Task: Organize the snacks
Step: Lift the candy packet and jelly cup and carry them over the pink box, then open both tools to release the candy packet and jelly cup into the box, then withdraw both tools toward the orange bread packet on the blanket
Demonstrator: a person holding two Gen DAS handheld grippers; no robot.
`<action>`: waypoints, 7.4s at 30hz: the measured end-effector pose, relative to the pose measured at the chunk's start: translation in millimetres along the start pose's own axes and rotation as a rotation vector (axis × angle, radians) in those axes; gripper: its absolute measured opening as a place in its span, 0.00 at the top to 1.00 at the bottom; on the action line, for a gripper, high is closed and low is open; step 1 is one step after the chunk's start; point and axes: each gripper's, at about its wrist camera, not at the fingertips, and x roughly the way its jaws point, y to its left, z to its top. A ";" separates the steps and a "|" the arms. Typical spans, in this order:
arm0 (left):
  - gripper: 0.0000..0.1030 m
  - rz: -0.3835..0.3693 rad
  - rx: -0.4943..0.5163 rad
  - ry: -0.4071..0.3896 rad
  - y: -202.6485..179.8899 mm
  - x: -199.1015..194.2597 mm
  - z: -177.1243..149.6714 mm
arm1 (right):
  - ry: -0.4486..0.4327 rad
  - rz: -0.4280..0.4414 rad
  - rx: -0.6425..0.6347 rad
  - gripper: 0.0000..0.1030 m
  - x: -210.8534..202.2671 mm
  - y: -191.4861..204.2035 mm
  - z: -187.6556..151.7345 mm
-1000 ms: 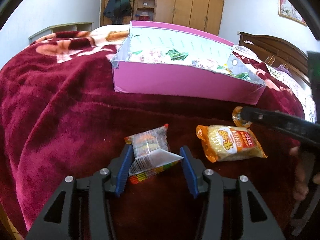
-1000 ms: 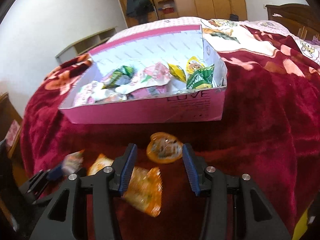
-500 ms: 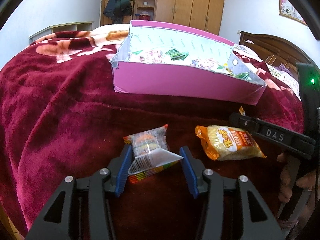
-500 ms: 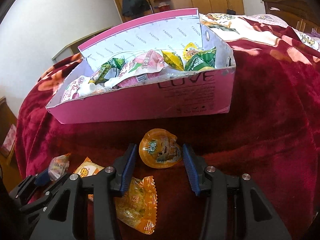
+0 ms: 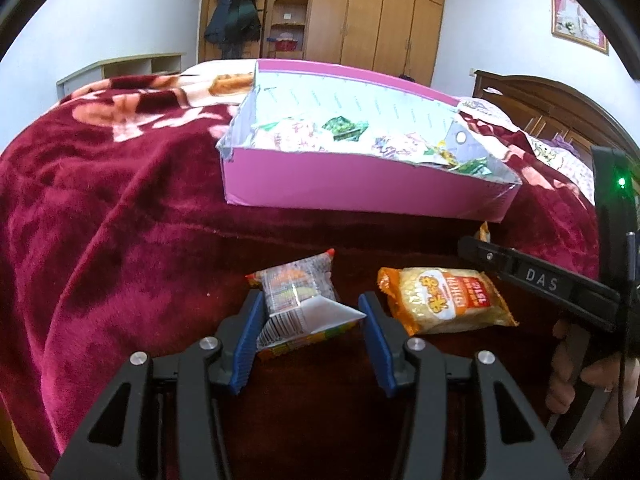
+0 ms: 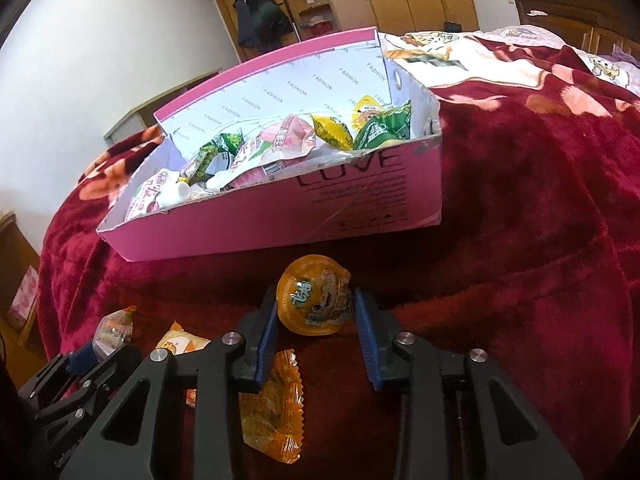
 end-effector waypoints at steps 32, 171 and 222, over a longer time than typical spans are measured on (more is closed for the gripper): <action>0.41 0.032 0.029 0.062 -2.6 11.6 -1.3 | -0.081 0.068 0.012 0.65 -50.1 6.1 -13.1; 0.50 -0.043 0.063 -0.081 -34.4 96.5 119.1 | -0.009 -0.024 -0.111 0.57 53.6 11.3 143.8; 0.26 -0.034 0.038 -0.037 -26.7 2.1 84.0 | -0.063 0.069 -0.081 0.51 -64.6 12.7 61.0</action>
